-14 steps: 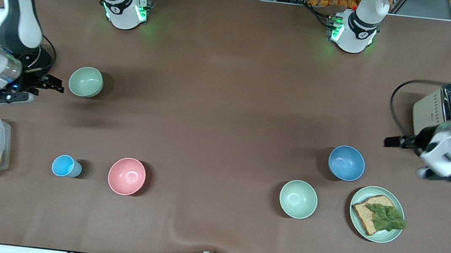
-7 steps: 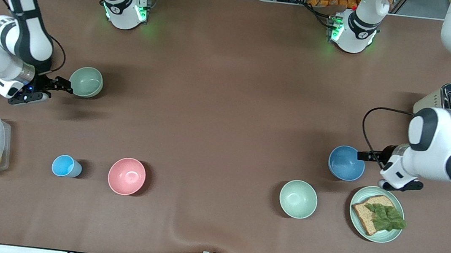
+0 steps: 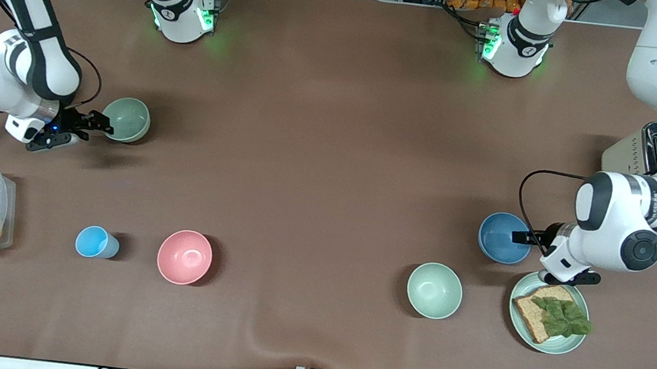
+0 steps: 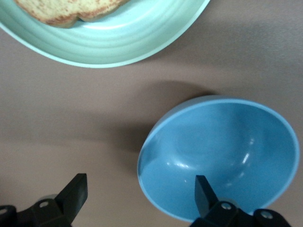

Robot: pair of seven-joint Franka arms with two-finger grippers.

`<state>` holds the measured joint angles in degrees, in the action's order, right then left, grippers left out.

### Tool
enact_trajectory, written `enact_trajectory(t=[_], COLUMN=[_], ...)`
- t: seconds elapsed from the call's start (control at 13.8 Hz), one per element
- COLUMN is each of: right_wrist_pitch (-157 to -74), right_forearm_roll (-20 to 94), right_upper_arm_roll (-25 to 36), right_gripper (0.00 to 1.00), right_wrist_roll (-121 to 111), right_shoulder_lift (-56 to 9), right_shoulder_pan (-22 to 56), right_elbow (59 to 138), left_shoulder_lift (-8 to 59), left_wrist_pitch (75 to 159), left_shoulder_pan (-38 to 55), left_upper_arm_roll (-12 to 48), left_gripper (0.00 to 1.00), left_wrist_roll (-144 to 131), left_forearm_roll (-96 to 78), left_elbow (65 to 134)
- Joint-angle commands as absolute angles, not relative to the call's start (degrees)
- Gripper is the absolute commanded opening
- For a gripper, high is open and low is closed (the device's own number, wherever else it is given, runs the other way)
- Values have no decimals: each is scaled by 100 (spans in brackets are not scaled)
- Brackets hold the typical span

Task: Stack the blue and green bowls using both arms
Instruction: 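Grasp the green bowl with the right gripper while the left grasps the blue bowl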

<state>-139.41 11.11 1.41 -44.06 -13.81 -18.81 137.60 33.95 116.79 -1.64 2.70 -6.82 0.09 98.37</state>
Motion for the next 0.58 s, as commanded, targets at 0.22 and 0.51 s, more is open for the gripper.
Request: enact_trajectory(t=[0.22,0.51], right_wrist_pitch=[-14115,-13730], right_forearm_roll=[1283,1283], right_upper_arm_roll=[70,53], right_gripper=[13,0], right_wrist_roll=[-4570,-3950], right_shoulder_lift=[-1283,-916], right_shoulder_pan=[-1907,-1530], right_elbow=[13975,13931], left_shoulder_lift=[3638,3647], left_wrist_pitch=[11847,11865], left_shoulder_pan=[-158,-176], left_upper_arm_roll=[281,281], left_gripper=[100,0], left_wrist_roll=[-765,-773], left_forearm_roll=[158,158], left_elbow=[9809,9817])
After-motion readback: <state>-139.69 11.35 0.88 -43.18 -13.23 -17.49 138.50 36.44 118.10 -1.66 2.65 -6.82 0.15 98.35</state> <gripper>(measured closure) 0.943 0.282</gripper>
